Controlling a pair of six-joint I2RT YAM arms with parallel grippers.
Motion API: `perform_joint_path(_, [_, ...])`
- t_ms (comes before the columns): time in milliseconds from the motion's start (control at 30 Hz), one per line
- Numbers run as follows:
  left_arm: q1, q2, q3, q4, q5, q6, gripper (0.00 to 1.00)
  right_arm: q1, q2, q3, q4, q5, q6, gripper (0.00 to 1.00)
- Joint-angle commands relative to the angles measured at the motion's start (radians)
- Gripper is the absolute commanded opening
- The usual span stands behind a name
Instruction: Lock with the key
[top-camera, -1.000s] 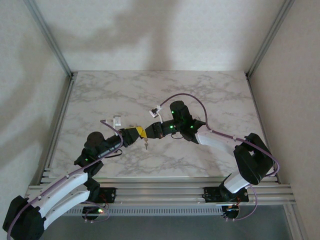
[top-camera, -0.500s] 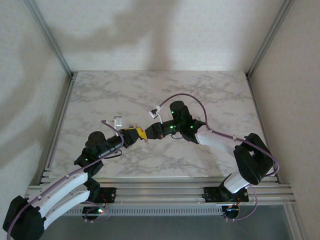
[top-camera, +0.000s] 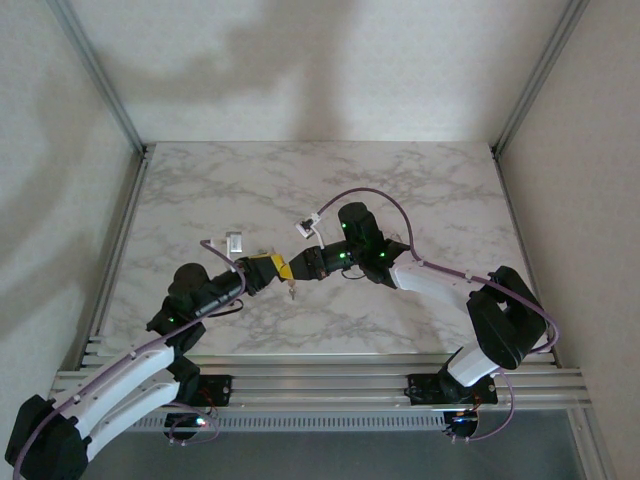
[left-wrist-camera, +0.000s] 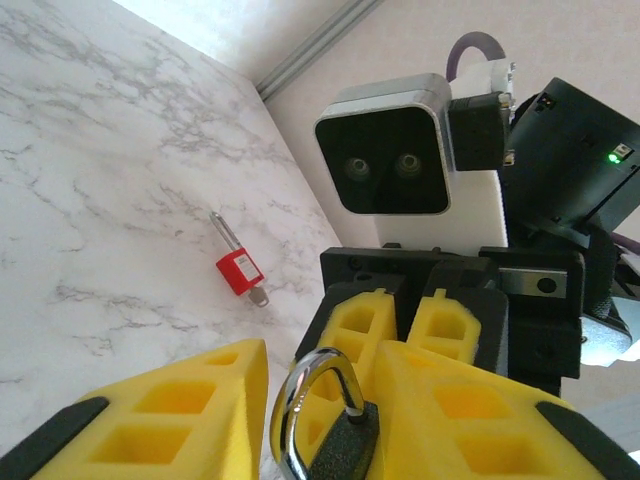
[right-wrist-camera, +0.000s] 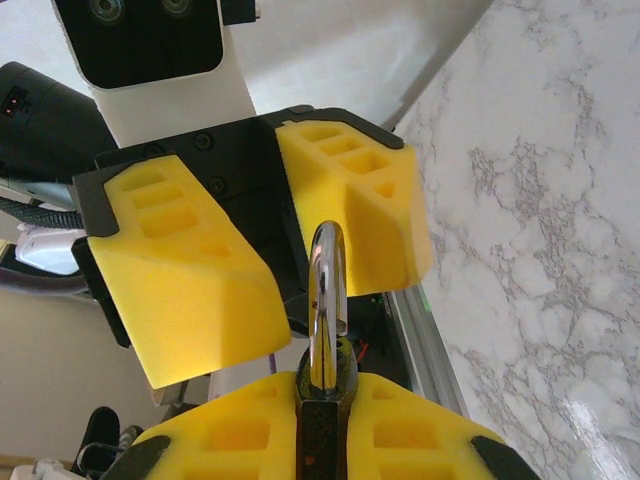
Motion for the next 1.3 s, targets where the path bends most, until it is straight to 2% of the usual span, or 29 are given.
perform_joint_path(0, [0.004,-0.026,0.016,0.006,-0.022,0.006,0.33,0.012,-0.001,0.002,0.04,-0.022,0.002,0.0])
perform_joint_path(333, [0.004,-0.032,0.001,0.013,-0.018,0.003,0.3,0.012,-0.002,-0.003,0.055,-0.027,0.012,0.0])
perform_joint_path(567, [0.004,-0.036,-0.004,0.02,-0.021,0.004,0.22,0.012,-0.002,-0.004,0.062,-0.032,0.018,0.0])
perform_joint_path(867, [0.006,-0.039,-0.001,0.004,-0.023,0.019,0.18,0.013,-0.001,-0.005,0.068,-0.037,0.02,0.0])
perform_joint_path(1267, [0.019,-0.044,-0.012,-0.001,-0.033,0.028,0.17,0.013,0.0,-0.004,0.074,-0.049,0.022,0.0])
